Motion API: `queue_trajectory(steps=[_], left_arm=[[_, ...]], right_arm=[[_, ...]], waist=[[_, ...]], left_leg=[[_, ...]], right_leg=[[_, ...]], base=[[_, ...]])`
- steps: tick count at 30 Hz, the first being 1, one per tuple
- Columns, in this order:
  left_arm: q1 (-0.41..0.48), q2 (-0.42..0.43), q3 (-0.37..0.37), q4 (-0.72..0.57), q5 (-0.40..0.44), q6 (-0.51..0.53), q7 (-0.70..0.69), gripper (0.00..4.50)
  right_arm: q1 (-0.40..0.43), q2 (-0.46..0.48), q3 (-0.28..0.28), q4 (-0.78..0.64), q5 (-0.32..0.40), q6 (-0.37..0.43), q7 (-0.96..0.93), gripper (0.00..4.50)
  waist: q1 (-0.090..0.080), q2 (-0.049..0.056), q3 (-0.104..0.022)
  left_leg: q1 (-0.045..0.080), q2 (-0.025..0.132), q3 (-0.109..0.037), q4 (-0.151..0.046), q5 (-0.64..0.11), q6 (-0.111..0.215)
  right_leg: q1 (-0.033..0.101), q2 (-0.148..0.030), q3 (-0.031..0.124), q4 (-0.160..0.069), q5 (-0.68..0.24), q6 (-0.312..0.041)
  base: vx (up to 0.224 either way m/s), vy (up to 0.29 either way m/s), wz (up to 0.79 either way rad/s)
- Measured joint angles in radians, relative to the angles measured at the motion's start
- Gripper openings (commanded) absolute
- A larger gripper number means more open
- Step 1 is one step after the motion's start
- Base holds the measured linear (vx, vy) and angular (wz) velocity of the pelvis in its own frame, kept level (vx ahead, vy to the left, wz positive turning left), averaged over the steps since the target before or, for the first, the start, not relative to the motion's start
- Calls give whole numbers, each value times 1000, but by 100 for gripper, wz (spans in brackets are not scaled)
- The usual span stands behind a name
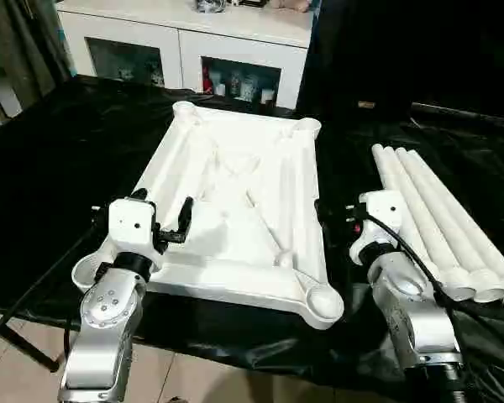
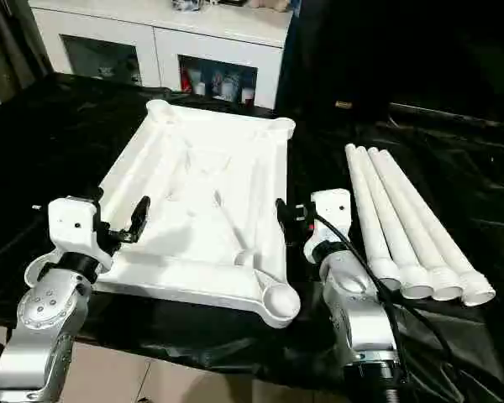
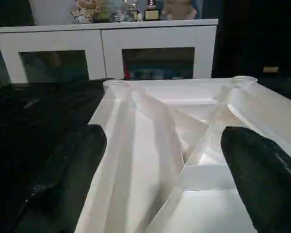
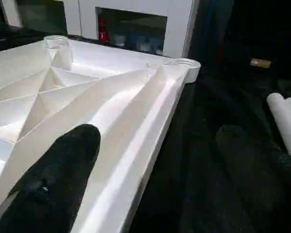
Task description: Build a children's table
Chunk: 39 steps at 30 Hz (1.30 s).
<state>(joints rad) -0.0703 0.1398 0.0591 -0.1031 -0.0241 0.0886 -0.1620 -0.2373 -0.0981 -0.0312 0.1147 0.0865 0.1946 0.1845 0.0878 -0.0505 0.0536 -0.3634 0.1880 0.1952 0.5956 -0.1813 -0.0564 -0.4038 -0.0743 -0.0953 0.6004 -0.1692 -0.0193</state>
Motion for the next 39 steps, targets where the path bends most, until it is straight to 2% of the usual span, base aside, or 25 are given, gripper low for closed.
queue_trajectory(steps=[39], left_arm=[[0,0,0,0,0,0,0,437]], right_arm=[[0,0,0,0,0,0,0,430]], waist=[[0,0,0]], left_leg=[[0,0,0,0,0,0]], right_leg=[[0,0,0,0,0,0]], base=[[0,0,0]])
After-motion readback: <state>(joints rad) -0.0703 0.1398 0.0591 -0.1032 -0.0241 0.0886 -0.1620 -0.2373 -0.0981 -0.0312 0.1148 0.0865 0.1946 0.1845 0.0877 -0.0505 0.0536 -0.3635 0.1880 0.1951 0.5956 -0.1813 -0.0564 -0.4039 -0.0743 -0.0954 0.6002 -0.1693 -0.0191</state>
